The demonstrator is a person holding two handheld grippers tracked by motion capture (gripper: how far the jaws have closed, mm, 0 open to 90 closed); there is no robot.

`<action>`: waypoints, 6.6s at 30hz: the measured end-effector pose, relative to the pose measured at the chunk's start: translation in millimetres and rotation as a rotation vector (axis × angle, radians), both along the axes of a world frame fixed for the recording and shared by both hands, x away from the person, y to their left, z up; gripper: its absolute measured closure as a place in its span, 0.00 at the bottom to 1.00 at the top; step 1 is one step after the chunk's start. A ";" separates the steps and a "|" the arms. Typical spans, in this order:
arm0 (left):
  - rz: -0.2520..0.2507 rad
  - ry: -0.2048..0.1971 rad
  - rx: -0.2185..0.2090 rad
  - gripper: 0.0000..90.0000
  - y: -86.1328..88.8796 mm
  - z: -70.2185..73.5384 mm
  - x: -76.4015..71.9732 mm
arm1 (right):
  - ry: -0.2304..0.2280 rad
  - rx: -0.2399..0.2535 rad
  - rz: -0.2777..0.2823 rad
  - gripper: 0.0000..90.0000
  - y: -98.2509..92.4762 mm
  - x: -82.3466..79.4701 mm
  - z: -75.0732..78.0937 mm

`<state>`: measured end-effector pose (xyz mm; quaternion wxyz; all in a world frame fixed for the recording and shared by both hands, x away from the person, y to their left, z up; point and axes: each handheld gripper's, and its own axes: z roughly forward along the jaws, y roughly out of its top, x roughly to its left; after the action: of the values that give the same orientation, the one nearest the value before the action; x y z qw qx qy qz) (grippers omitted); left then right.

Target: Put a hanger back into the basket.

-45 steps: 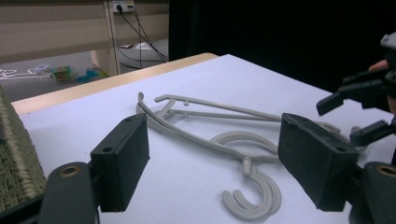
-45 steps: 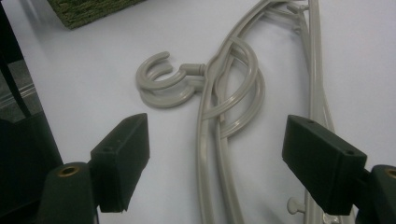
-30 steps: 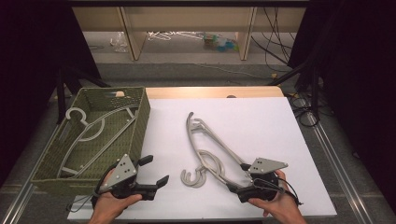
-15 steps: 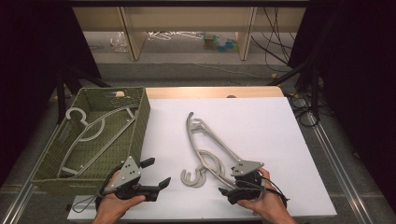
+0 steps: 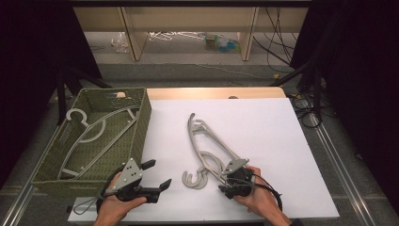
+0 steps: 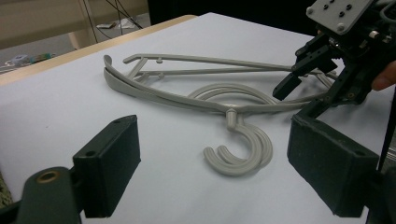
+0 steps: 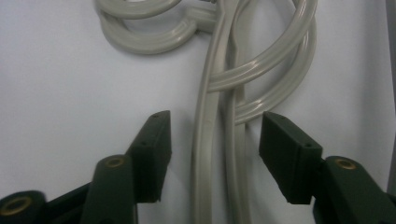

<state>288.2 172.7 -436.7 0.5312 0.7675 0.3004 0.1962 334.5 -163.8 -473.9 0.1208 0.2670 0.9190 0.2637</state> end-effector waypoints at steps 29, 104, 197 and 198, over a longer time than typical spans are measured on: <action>0.001 0.000 0.011 0.20 2.2 -0.2 2.0 | -0.051 -0.078 0.045 0.91 -9.0 5.8 28.3; -0.555 -0.303 0.547 0.88 -79.1 21.8 10.1 | -0.063 0.211 0.350 0.83 -26.0 -31.4 72.6; 0.425 -0.051 0.231 0.89 189.9 124.3 111.2 | -0.097 0.316 -0.026 0.27 -52.0 -31.3 58.7; 0.429 -0.047 0.229 0.89 192.1 122.1 111.7 | -0.096 0.315 -0.026 0.27 -52.0 -31.4 58.3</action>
<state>399.9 364.8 -314.6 0.3937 0.7366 0.4197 0.3553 303.1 -215.7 -415.7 0.1248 0.2814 0.8559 0.4156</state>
